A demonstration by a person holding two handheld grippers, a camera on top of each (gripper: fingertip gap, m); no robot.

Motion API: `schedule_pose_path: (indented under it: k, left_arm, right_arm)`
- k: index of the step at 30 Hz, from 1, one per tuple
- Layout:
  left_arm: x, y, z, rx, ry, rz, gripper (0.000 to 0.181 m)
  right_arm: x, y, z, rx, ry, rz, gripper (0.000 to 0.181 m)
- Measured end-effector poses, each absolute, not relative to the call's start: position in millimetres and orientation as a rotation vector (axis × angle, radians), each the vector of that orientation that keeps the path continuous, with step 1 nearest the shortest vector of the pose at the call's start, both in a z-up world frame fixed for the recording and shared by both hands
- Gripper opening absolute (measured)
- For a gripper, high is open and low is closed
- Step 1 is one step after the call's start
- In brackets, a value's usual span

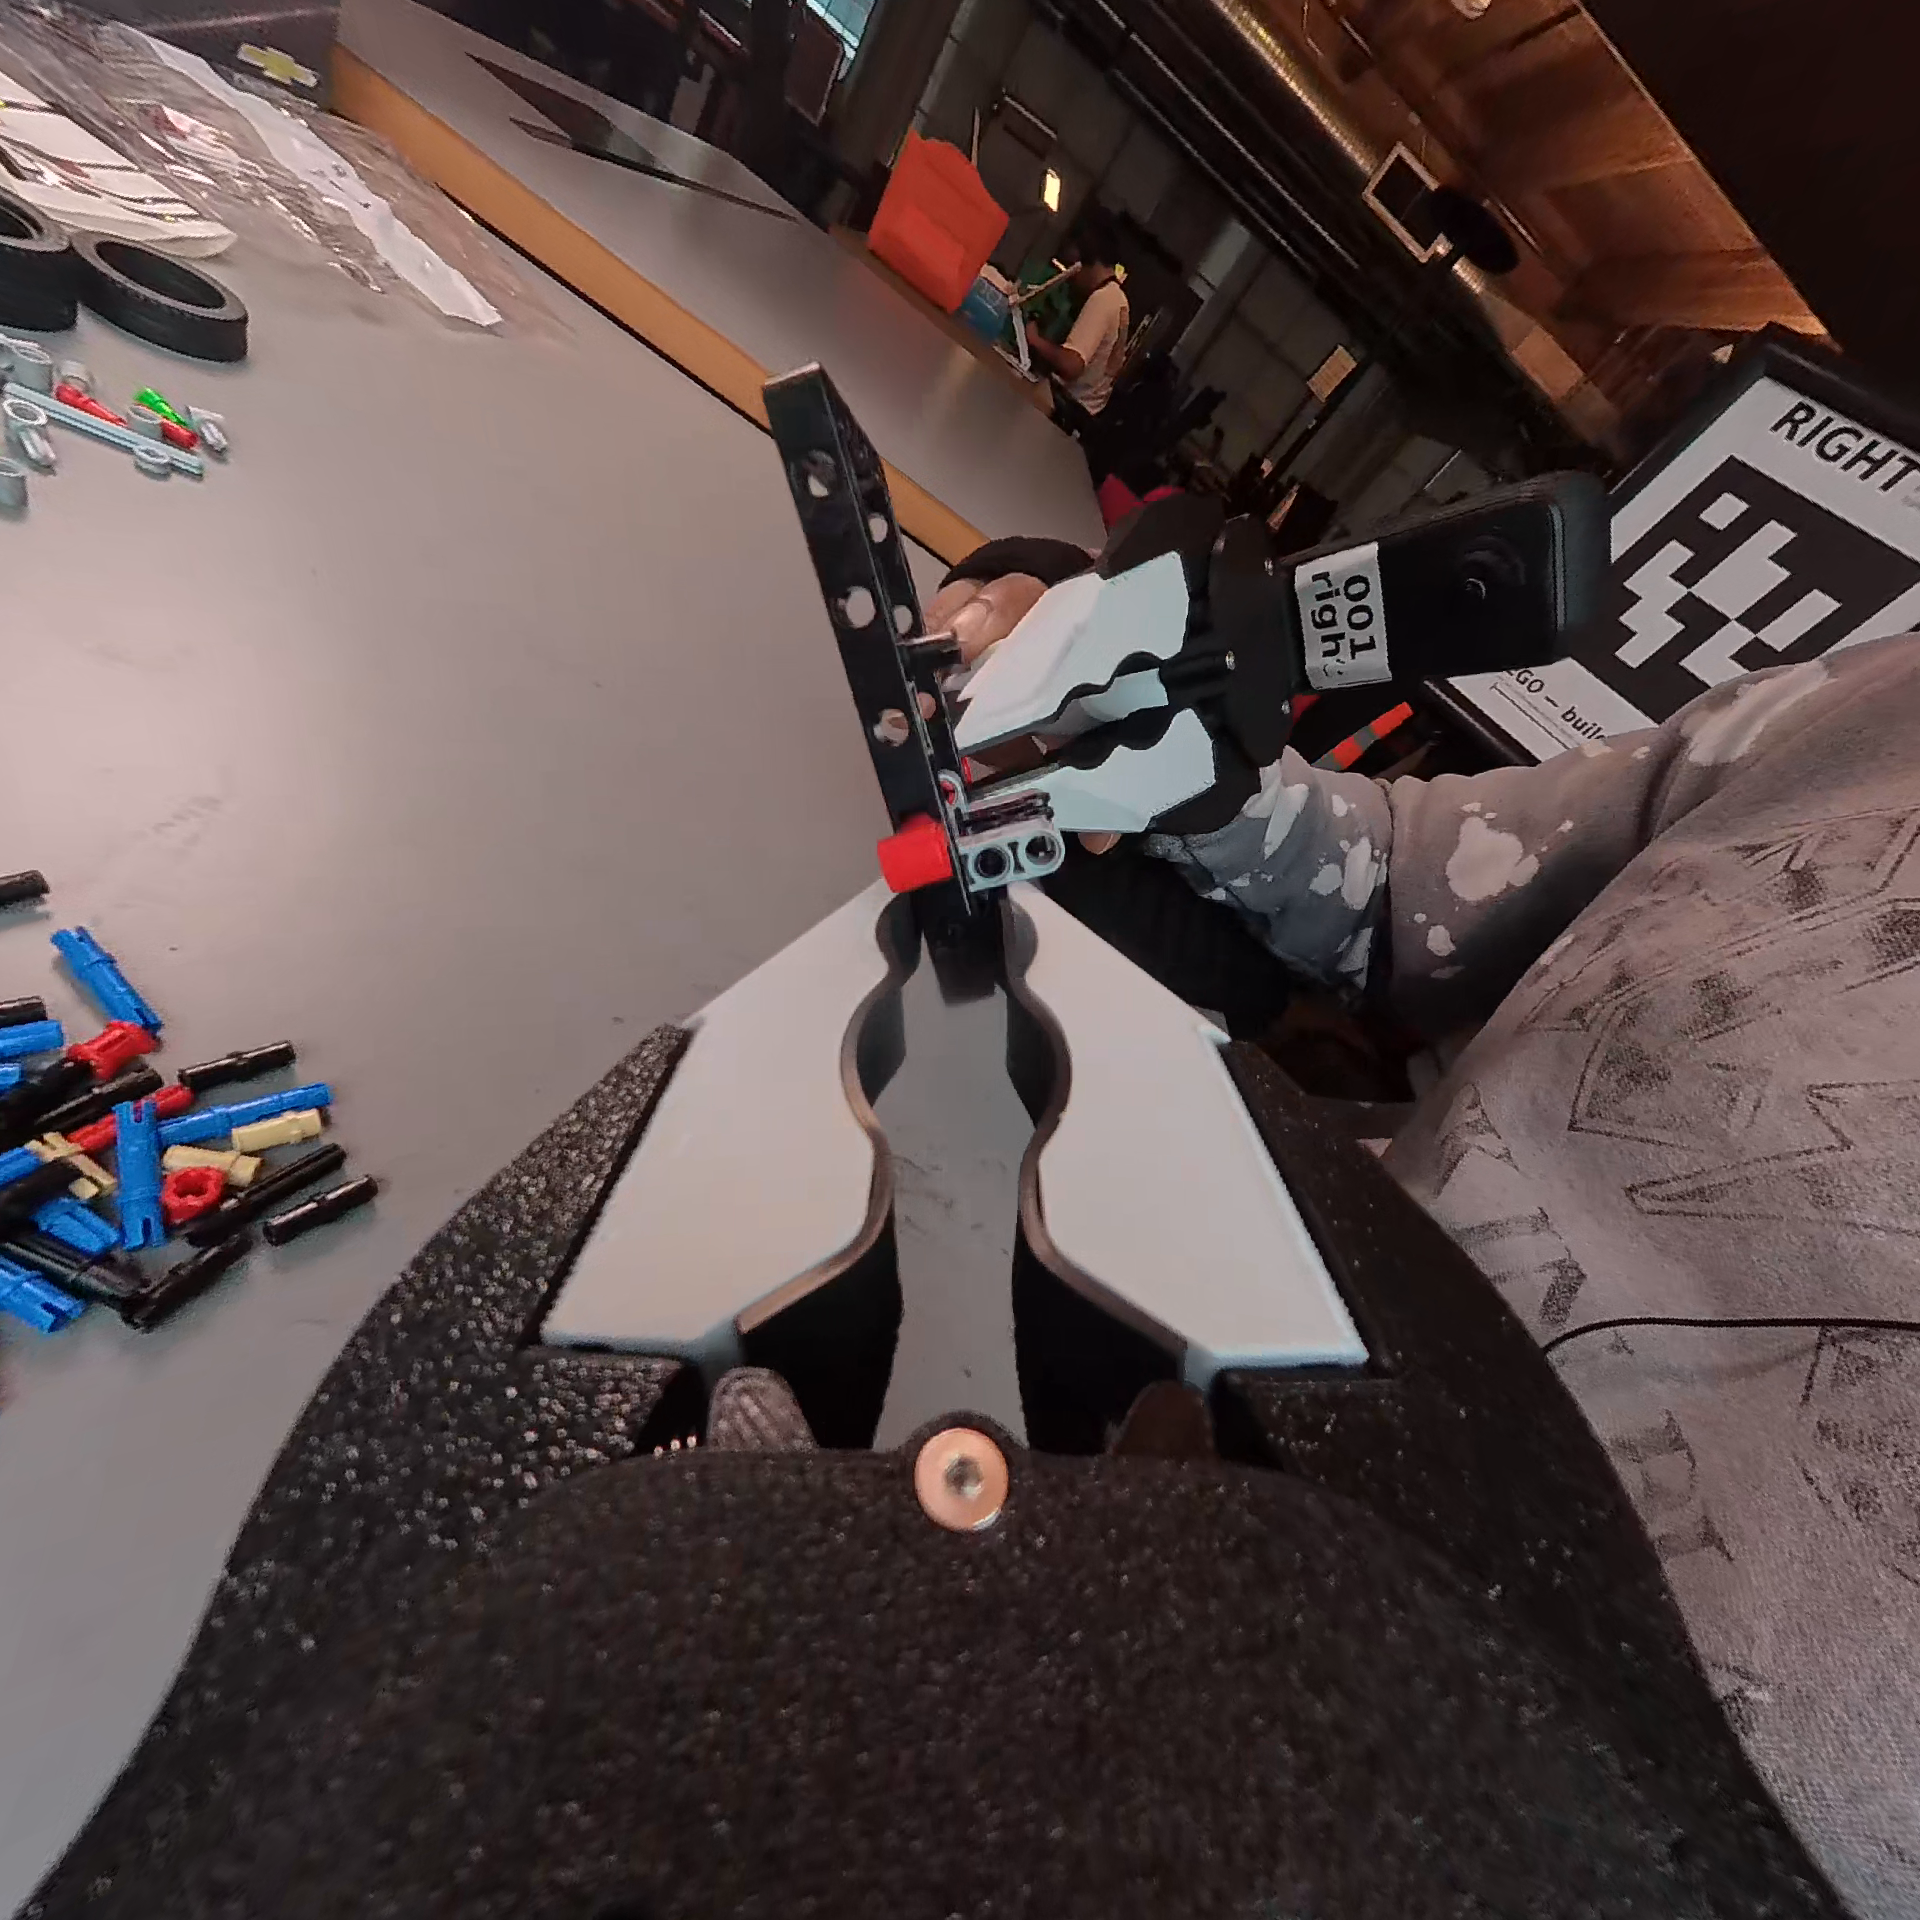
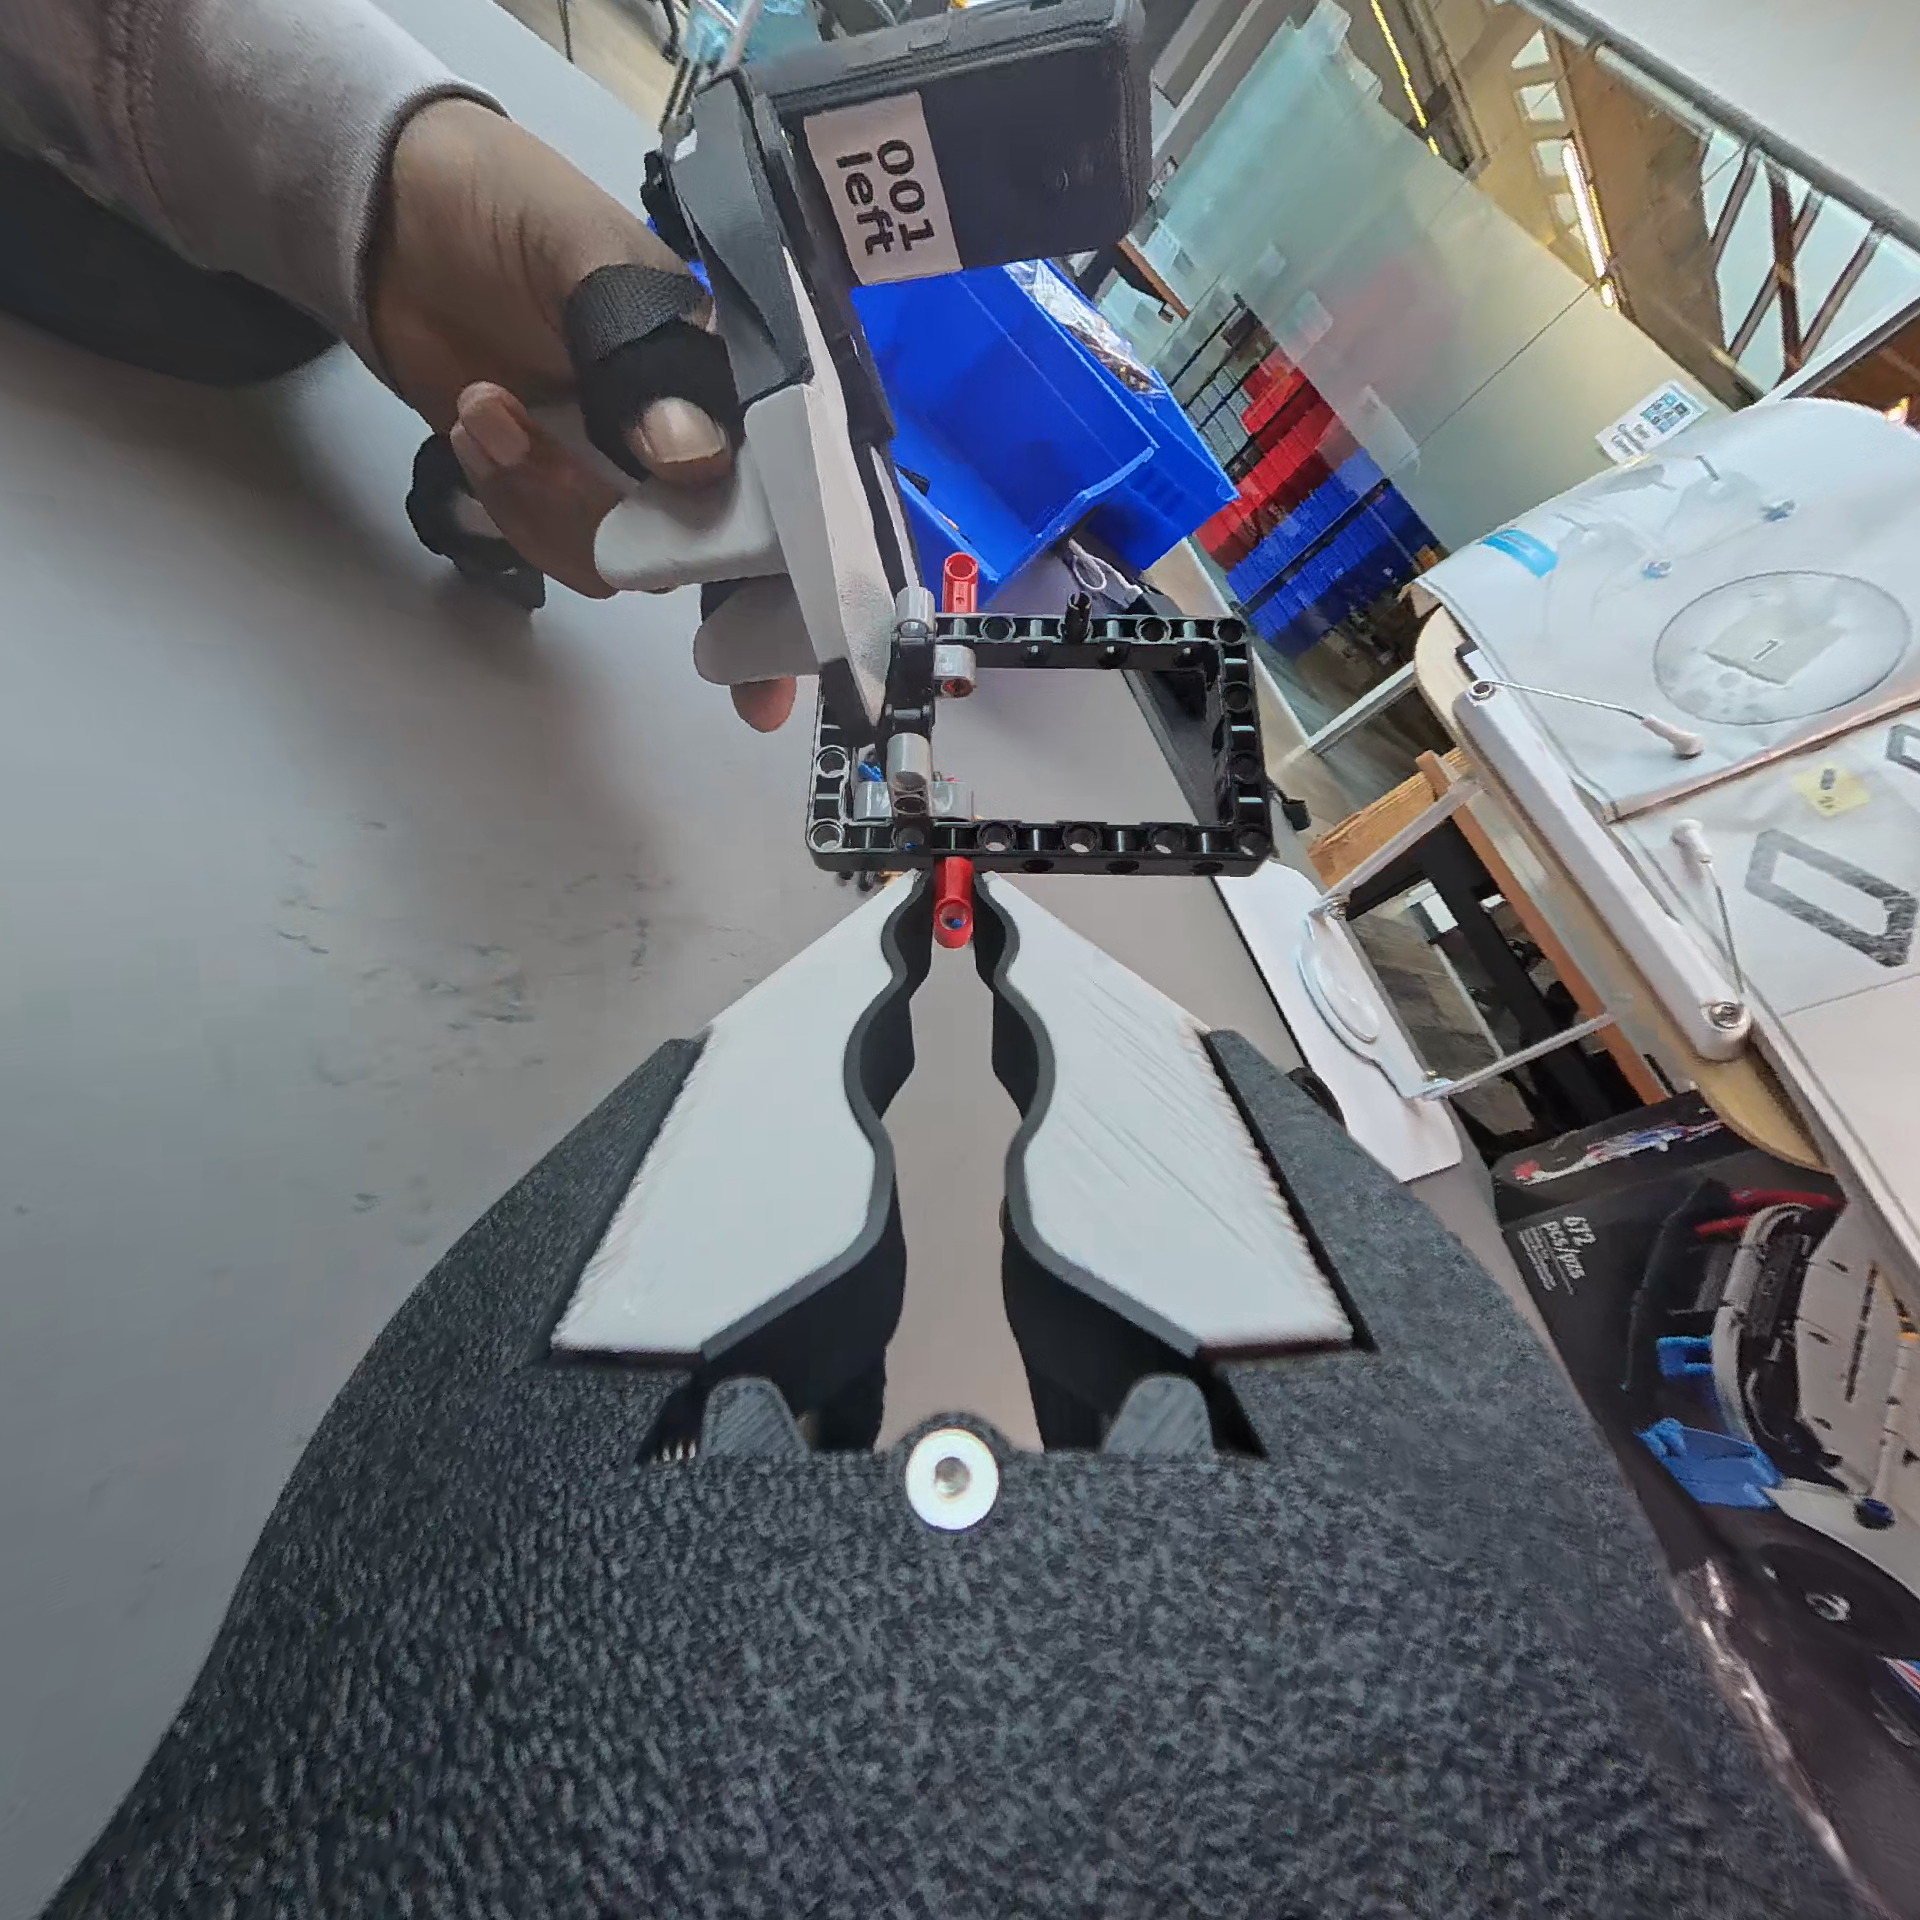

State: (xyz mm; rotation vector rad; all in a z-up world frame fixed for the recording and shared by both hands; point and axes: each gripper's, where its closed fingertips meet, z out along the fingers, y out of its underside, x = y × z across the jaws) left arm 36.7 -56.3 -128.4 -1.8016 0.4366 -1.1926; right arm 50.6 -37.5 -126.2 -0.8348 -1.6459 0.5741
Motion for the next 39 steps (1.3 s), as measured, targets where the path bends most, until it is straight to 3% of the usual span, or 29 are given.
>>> schedule_pose_path:
  k: [11,15,24,29,35,39]
  left_arm:
    - [32,-53,-129,-1.832,0.319,-1.33,0.007]
    - [-16,-42,-127,-1.828,0.205,-1.179,0.004]
    - [25,-50,-145,-1.937,0.357,-1.17,0.007]
    - [33,-53,-151,-1.961,0.397,-1.17,0.007]
    - [36,-56,-160,-2.01,0.47,-1.084,0.006]
    - [43,-60,-175,-2.094,0.656,-0.904,0.007]
  right_arm:
    - [54,-35,-132,-0.997,-1.657,0.813,0.007]
    - [79,-7,-155,-1.189,-1.678,0.887,0.006]
    - [81,-20,-219,-1.249,-2.039,0.653,0.007]
    - [77,-24,-203,-1.274,-1.954,0.798,0.022]
    - [73,-30,-126,-1.18,-1.687,1.142,0.018]
    - [62,-39,-99,-1.123,-1.767,1.099,0.02]
